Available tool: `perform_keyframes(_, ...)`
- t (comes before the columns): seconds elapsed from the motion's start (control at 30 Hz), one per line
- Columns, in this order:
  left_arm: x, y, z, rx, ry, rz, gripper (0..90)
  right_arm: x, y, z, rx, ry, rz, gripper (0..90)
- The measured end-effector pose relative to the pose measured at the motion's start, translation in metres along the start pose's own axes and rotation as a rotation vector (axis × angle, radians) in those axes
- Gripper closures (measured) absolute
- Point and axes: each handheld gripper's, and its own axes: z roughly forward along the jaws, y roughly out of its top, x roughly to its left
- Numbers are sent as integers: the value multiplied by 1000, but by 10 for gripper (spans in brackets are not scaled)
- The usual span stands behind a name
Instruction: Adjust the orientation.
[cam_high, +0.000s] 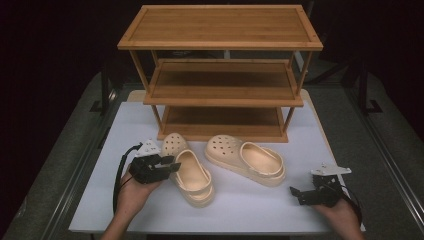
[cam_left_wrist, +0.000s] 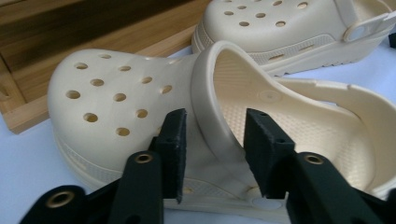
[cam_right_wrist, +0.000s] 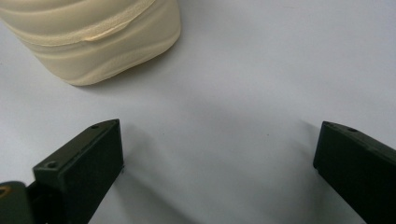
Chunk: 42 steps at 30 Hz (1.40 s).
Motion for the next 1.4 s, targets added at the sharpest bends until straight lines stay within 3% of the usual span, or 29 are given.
perform_keyframes(0.13, 4, -1, -3, 5, 2, -5, 610, 0, 0, 0, 0, 0, 0, 12)
perform_keyframes(0.33, 16, -6, -14, 26, 61, -7, 601, 0, 0, 0, 0, 0, 0, 12)
perform_keyframes(0.5, 32, -11, -24, 21, 97, -41, 589, 0, 0, 0, 0, 0, 0, 12)
perform_keyframes(0.6, 31, -12, -22, 44, 76, -48, 569, 0, 0, 0, 0, 0, 0, 12)
perform_keyframes(0.67, 29, -12, -20, 46, 78, -45, 574, 0, 0, 0, 0, 0, 0, 12)
perform_keyframes(0.7, 27, -12, -17, 73, 86, -30, 574, 0, 0, 0, 0, 0, 0, 12)
perform_keyframes(0.8, 27, -14, -14, 96, 77, -37, 579, 0, 0, 0, 0, 0, 0, 12)
perform_keyframes(0.93, 27, -15, -12, 117, 59, -39, 635, 0, 0, 0, 0, 0, 0, 12)
perform_keyframes(1.13, 23, -13, -17, 112, 133, 28, 779, 0, 0, 0, 0, 0, 0, 12)
perform_keyframes(1.17, 26, -14, -18, 105, 161, 45, 794, 0, 0, 0, 0, 0, 0, 12)
perform_keyframes(1.4, 39, -20, -26, 75, 177, 65, 840, 0, 0, 0, 0, 0, 0, 12)
